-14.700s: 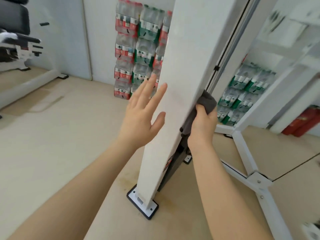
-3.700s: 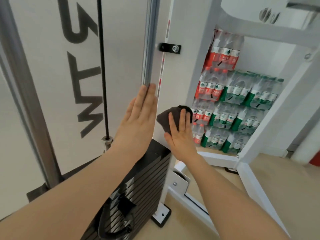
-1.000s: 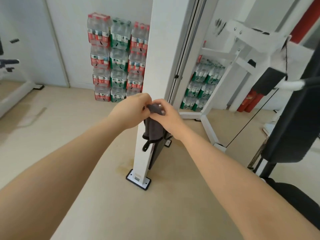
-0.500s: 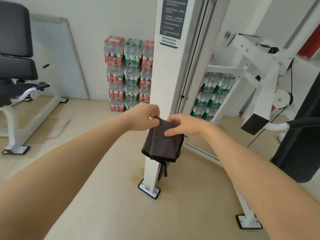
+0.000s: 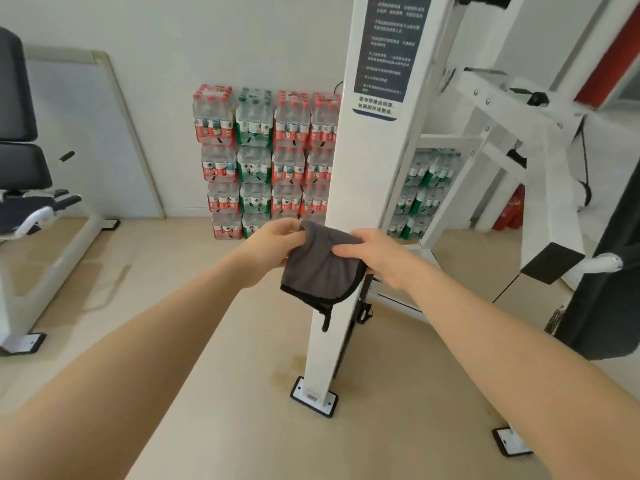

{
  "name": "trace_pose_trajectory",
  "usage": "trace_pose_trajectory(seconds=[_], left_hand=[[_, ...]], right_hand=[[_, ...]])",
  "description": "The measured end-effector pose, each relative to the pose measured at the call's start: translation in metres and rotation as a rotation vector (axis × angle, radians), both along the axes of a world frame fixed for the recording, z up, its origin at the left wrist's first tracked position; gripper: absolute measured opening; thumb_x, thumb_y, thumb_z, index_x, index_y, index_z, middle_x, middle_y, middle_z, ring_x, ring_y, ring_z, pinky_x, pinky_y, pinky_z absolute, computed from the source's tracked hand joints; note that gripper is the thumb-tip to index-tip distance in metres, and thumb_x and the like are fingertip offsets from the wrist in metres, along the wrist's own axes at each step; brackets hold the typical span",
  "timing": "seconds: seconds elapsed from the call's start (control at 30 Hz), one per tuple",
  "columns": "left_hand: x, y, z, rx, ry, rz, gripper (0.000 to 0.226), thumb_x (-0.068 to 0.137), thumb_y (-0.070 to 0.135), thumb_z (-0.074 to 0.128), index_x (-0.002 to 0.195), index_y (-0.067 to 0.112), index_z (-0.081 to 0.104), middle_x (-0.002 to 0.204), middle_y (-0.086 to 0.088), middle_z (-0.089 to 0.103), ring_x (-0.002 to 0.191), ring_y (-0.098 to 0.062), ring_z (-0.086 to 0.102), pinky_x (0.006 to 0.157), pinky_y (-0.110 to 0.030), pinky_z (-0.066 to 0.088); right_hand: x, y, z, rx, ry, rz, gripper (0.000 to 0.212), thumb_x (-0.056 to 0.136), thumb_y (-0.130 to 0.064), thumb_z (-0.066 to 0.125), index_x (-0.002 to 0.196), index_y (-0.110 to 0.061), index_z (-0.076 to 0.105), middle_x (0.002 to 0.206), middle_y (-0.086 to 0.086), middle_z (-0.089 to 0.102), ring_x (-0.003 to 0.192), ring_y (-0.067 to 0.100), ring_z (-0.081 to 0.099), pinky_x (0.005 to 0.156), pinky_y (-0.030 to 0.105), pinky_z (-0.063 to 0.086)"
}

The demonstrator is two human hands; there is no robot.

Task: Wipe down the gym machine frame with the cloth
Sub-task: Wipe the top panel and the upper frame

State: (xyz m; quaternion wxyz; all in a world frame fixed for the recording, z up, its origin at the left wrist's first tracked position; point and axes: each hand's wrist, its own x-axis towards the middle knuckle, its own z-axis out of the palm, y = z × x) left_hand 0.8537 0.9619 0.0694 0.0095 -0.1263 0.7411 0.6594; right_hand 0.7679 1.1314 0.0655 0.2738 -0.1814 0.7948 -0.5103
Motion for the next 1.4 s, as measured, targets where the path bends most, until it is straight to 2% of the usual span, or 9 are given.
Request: trace_pose_trajectory(seconds=[0.13, 0.27, 0.47, 0.63, 0.83, 1.1, 1.17, 1.3, 1.4], left_hand=[[-0.012, -0.043, -0.004, -0.167, -0.041, -0.123, 0.011, 0.093, 0.016, 0.053, 0.084, 0.013, 0.060, 0.079, -0.002, 0.062, 0.074, -0.015, 0.060, 0.065, -0.023, 0.052], [-0.020, -0.087, -0.005, -0.161, -0.052, -0.258, 0.009, 0.092, 0.020, 0.055, 0.088, 0.013, 0.060, 0.081, 0.000, 0.066, 0.073, -0.008, 0.065, 0.055, -0.016, 0.050], [-0.035, -0.131, -0.006, -0.120, -0.085, -0.383, 0.007, 0.092, 0.018, 0.053, 0.093, 0.014, 0.058, 0.098, -0.007, 0.065, 0.093, -0.019, 0.063, 0.075, -0.028, 0.053], [-0.057, -0.132, -0.005, -0.110, -0.068, -0.584, 0.007, 0.092, 0.011, 0.052, 0.087, 0.015, 0.056, 0.096, -0.011, 0.061, 0.091, -0.023, 0.061, 0.087, -0.038, 0.052], [-0.091, -0.136, -0.008, -0.311, 0.010, -0.756, 0.013, 0.093, 0.016, 0.051, 0.082, 0.014, 0.057, 0.081, -0.003, 0.060, 0.076, -0.015, 0.056, 0.071, -0.022, 0.047], [-0.143, -0.172, -0.012, -0.546, 0.036, -1.003, 0.026, 0.094, 0.036, 0.048, 0.095, 0.015, 0.064, 0.076, 0.007, 0.060, 0.060, 0.003, 0.055, 0.054, -0.010, 0.043], [-0.156, -0.180, -0.015, -0.544, 0.061, -1.065, 0.023, 0.094, 0.034, 0.050, 0.094, 0.016, 0.065, 0.076, 0.007, 0.061, 0.061, 0.002, 0.055, 0.052, -0.008, 0.042], [-0.177, -0.194, -0.024, -0.570, 0.104, -1.247, 0.018, 0.091, 0.026, 0.054, 0.099, 0.013, 0.064, 0.084, -0.001, 0.062, 0.072, -0.009, 0.054, 0.065, -0.020, 0.041], [-0.187, -0.199, -0.032, -0.679, 0.208, -1.380, 0.009, 0.089, 0.022, 0.056, 0.091, 0.017, 0.063, 0.078, 0.003, 0.061, 0.074, -0.012, 0.053, 0.062, -0.020, 0.038]], right_hand=[[0.010, -0.041, -0.006, 0.178, 0.367, -0.173, 0.014, 0.085, -0.021, 0.065, 0.094, -0.018, 0.056, 0.098, -0.002, 0.057, 0.090, 0.015, 0.054, 0.075, 0.031, 0.046], [0.036, -0.093, 0.000, 0.100, 0.344, -0.218, 0.019, 0.095, -0.029, 0.050, 0.079, -0.022, 0.059, 0.081, -0.004, 0.063, 0.074, 0.011, 0.059, 0.064, 0.023, 0.046], [0.062, -0.145, -0.013, -0.005, 0.155, -0.338, 0.017, 0.087, -0.039, 0.060, 0.094, -0.026, 0.054, 0.099, -0.007, 0.060, 0.095, 0.012, 0.059, 0.081, 0.028, 0.049], [0.057, -0.155, -0.017, 0.007, 0.230, -0.529, 0.021, 0.083, -0.021, 0.067, 0.082, -0.028, 0.047, 0.091, -0.009, 0.058, 0.083, 0.011, 0.056, 0.065, 0.022, 0.043], [0.025, -0.145, -0.016, 0.270, 0.320, -0.610, 0.021, 0.085, -0.002, 0.050, 0.085, -0.023, 0.056, 0.088, -0.005, 0.060, 0.083, 0.012, 0.054, 0.061, 0.014, 0.037], [-0.011, -0.174, -0.031, 0.677, 0.387, -0.685, 0.021, 0.087, -0.013, 0.050, 0.089, -0.014, 0.070, 0.081, 0.006, 0.063, 0.079, 0.024, 0.057, 0.068, 0.033, 0.047], [-0.013, -0.188, -0.041, 0.611, 0.332, -0.846, 0.021, 0.086, -0.012, 0.046, 0.083, -0.015, 0.067, 0.075, 0.003, 0.065, 0.072, 0.021, 0.058, 0.060, 0.029, 0.045], [-0.007, -0.218, -0.062, 0.087, 0.127, -1.307, 0.021, 0.089, -0.005, 0.042, 0.082, -0.020, 0.055, 0.081, 0.006, 0.068, 0.063, 0.015, 0.063, 0.050, 0.019, 0.044], [0.001, -0.237, -0.074, 0.123, 0.127, -1.463, 0.016, 0.089, -0.005, 0.044, 0.090, -0.017, 0.053, 0.089, 0.006, 0.064, 0.079, 0.022, 0.062, 0.064, 0.027, 0.050]])
